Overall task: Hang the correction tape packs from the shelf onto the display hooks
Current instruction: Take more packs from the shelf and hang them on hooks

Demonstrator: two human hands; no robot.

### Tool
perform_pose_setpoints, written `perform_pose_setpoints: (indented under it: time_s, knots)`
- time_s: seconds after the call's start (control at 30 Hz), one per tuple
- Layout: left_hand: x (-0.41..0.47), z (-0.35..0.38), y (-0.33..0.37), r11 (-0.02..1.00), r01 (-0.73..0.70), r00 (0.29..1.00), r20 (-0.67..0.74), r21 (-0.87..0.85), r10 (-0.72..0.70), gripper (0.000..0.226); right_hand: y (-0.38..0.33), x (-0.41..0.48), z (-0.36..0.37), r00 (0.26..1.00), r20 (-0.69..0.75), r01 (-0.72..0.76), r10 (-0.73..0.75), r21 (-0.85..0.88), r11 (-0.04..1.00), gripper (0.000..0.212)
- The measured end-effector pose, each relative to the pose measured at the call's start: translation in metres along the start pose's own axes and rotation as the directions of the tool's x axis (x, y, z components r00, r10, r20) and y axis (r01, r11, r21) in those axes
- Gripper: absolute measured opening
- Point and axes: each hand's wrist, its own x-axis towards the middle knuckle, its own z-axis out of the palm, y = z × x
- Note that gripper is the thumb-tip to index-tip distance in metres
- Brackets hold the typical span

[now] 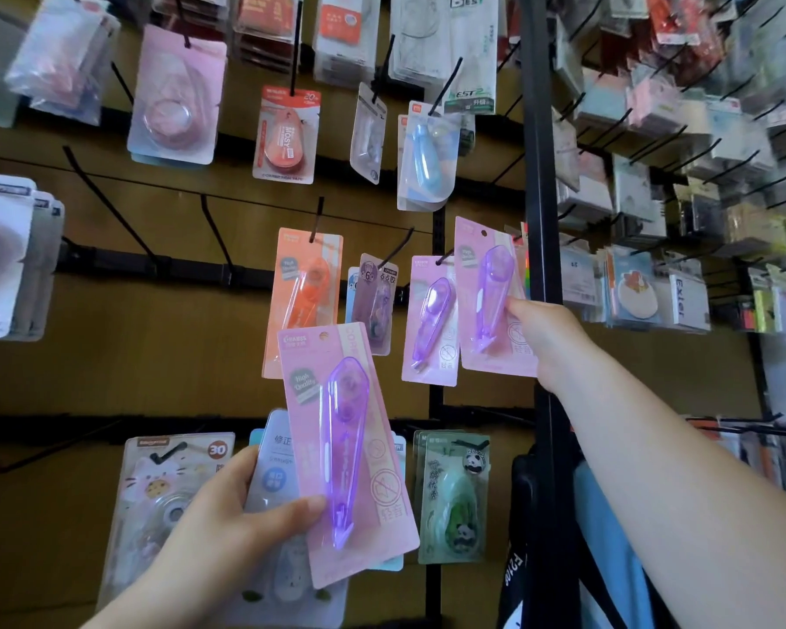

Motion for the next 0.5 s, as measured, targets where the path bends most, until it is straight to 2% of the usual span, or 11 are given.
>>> perform_pose_setpoints:
  time_s: [0.13,0.2,0.3,0.5]
  knots:
    - [0.0,0.002,0.0,1.0,0.014,1.0,0.0,-0.008,-0.014,0.054,-0.001,-0.001,-0.005,0.998,-0.035,0.054,-0.051,0.073,0.996,0.032]
    - [0.0,0.003,0.001,1.0,0.02,1.0,0.003,-0.013,-0.02,0.058,-0.007,0.0,-0.004,0.996,-0.052,0.082,-0.078,0.082,0.993,0.032]
    - [0.001,0.005,0.001,0.999,0.027,1.0,0.01,-0.029,-0.027,0.07,-0.013,0.004,0.0,0.998,-0.009,0.065,-0.064,0.024,0.998,0.032]
    - [0.0,0.007,0.002,0.998,0.048,0.998,0.037,-0.031,-0.047,0.067,-0.001,0.003,-0.007,1.0,0.007,0.027,-0.027,-0.034,0.999,0.029]
